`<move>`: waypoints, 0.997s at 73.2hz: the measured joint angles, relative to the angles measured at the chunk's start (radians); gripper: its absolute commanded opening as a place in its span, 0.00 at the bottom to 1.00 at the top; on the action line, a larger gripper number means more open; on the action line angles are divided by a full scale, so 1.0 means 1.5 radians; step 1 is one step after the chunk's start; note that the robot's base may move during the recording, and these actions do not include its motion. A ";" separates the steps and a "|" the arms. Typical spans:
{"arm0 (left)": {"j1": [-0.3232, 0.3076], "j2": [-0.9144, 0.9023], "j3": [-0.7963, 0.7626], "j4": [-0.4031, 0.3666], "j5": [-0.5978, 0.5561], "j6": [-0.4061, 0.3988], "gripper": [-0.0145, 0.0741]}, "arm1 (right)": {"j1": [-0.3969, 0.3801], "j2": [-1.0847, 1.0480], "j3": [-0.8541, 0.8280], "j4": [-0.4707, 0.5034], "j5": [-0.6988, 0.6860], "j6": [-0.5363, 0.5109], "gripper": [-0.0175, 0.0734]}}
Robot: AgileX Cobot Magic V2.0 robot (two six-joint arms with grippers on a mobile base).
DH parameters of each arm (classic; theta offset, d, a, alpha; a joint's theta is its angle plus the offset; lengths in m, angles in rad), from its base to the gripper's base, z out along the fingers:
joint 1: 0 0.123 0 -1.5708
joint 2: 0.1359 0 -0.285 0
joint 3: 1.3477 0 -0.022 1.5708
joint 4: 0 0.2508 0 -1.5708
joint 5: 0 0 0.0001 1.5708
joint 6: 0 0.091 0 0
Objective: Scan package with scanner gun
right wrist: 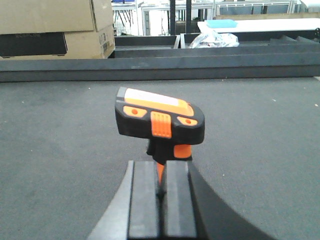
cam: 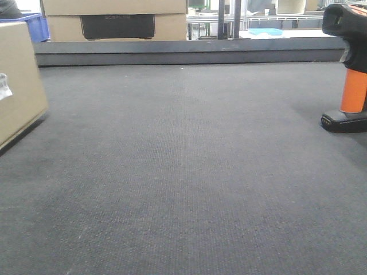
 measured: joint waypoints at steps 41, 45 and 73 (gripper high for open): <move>0.006 0.000 0.001 0.005 -0.018 0.032 0.35 | 0.000 -0.002 0.000 0.000 0.009 0.000 0.01; 0.006 0.000 0.001 0.005 -0.019 0.032 0.45 | 0.000 -0.002 0.000 0.000 0.009 0.000 0.01; 0.006 0.000 0.001 0.008 -0.031 0.022 0.83 | 0.000 -0.002 0.000 0.000 0.009 0.000 0.01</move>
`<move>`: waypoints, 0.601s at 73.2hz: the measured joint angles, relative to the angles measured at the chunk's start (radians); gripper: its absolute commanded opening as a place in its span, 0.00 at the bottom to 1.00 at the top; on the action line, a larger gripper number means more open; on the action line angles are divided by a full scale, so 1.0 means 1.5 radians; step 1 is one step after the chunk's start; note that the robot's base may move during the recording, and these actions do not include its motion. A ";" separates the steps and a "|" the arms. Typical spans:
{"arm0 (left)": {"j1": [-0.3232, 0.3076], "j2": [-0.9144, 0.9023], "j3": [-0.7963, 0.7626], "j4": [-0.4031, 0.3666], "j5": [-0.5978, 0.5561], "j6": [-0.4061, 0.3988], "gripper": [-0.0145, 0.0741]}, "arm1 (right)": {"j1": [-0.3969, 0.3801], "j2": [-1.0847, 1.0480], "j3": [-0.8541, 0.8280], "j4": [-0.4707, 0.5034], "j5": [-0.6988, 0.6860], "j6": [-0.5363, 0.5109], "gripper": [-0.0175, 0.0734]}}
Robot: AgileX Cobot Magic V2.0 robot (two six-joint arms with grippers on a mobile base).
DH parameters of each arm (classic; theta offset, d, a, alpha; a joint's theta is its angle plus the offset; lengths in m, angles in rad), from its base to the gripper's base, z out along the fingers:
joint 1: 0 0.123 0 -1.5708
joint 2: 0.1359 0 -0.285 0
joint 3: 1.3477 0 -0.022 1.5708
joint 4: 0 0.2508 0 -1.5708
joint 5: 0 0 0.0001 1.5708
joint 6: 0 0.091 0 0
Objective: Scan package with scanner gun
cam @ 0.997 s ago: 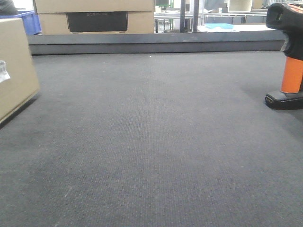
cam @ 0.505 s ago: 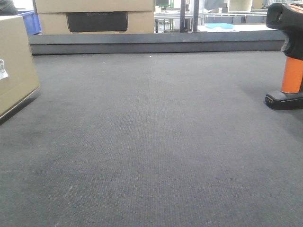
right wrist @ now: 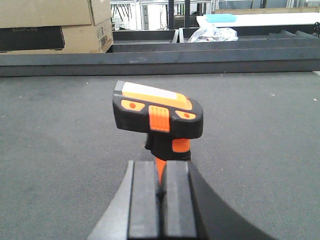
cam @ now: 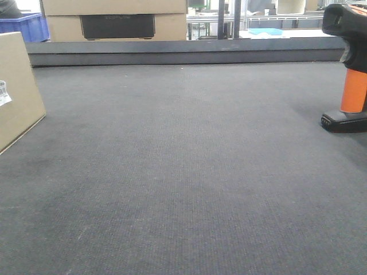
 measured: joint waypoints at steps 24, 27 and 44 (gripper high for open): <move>0.000 -0.054 -0.018 0.027 0.009 -0.010 0.67 | 0.000 0.000 0.000 0.000 0.000 0.000 0.01; 0.000 -0.073 -0.019 0.031 0.009 -0.015 0.61 | 0.000 0.000 0.000 0.000 0.000 -0.001 0.01; 0.000 -0.184 -0.013 0.034 0.014 -0.036 0.15 | 0.000 0.000 0.000 0.000 0.000 -0.001 0.01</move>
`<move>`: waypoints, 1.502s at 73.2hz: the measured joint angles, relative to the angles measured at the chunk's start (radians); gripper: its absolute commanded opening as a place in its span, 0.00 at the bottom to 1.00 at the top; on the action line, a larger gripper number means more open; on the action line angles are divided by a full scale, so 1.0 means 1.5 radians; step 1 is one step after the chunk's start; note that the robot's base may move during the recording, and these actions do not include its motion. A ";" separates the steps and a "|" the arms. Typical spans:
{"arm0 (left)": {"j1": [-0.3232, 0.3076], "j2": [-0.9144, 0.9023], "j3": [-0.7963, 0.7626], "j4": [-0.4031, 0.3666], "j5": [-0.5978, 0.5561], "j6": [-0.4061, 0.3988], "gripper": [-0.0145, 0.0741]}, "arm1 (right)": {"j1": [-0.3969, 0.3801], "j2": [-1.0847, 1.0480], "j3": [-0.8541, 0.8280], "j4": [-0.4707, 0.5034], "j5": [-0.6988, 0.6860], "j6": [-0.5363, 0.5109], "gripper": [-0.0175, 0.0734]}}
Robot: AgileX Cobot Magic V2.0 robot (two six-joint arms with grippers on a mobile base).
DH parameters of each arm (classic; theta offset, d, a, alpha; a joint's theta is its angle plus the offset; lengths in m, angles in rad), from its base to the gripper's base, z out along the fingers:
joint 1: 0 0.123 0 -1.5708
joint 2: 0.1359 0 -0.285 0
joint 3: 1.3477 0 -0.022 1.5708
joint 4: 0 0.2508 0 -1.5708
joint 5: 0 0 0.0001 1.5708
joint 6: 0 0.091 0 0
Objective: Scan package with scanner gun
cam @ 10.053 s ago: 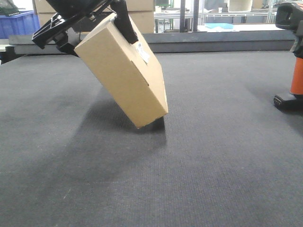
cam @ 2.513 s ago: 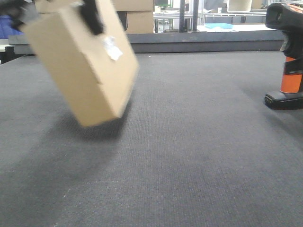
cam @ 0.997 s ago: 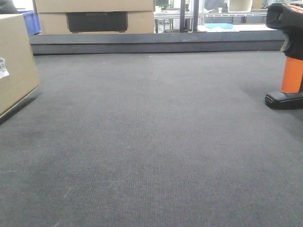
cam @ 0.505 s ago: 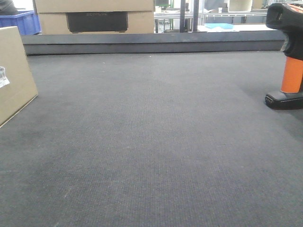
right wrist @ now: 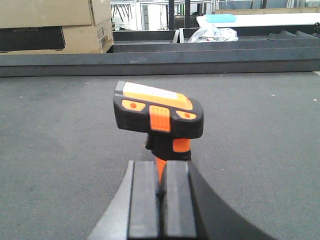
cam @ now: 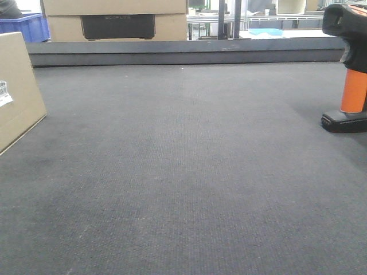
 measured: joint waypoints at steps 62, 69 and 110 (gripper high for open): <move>0.000 -0.362 0.466 -0.072 -0.500 -0.004 0.04 | 0.000 -0.103 0.000 -0.046 0.080 0.000 0.01; 0.000 -0.393 0.480 -0.065 -0.526 -0.004 0.04 | 0.000 -0.147 0.000 -0.043 0.108 0.000 0.01; 0.000 -0.647 0.658 -0.052 -0.596 -0.004 0.04 | 0.061 -0.352 0.000 0.035 0.276 0.000 0.01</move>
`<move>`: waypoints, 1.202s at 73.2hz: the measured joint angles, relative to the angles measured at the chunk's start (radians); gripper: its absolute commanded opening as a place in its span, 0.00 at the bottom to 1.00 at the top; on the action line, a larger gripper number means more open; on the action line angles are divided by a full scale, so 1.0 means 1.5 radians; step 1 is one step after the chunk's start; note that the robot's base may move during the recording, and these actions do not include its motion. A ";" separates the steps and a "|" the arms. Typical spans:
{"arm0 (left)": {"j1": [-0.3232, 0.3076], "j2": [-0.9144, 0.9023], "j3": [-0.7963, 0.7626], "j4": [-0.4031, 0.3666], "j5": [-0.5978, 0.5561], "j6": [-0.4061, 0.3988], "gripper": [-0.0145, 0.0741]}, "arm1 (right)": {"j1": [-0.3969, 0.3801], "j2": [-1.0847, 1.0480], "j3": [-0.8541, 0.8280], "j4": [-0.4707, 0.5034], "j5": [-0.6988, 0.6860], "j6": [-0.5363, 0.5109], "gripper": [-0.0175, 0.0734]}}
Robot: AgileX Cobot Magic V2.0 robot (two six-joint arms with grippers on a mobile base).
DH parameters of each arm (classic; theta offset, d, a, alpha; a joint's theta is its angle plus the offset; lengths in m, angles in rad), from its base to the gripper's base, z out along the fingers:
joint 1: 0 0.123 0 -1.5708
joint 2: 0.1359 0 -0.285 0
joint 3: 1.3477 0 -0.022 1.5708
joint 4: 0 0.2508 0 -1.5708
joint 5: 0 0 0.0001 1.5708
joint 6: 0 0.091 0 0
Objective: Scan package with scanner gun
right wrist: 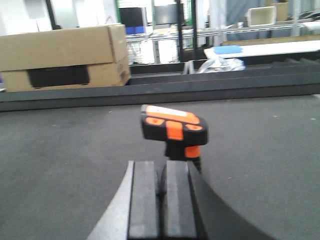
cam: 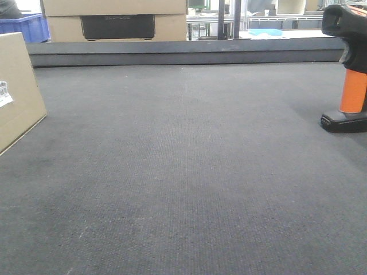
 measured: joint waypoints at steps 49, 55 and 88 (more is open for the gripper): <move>0.001 -0.036 0.003 0.001 0.007 0.000 0.04 | 0.017 -0.003 0.000 0.000 0.011 0.000 0.01; 0.001 -0.036 0.003 0.001 0.007 0.000 0.04 | 0.017 -0.003 0.000 0.000 0.011 0.000 0.01; 0.001 -0.036 0.003 0.001 0.007 0.000 0.04 | 0.000 -0.078 0.143 0.055 -0.087 -0.141 0.01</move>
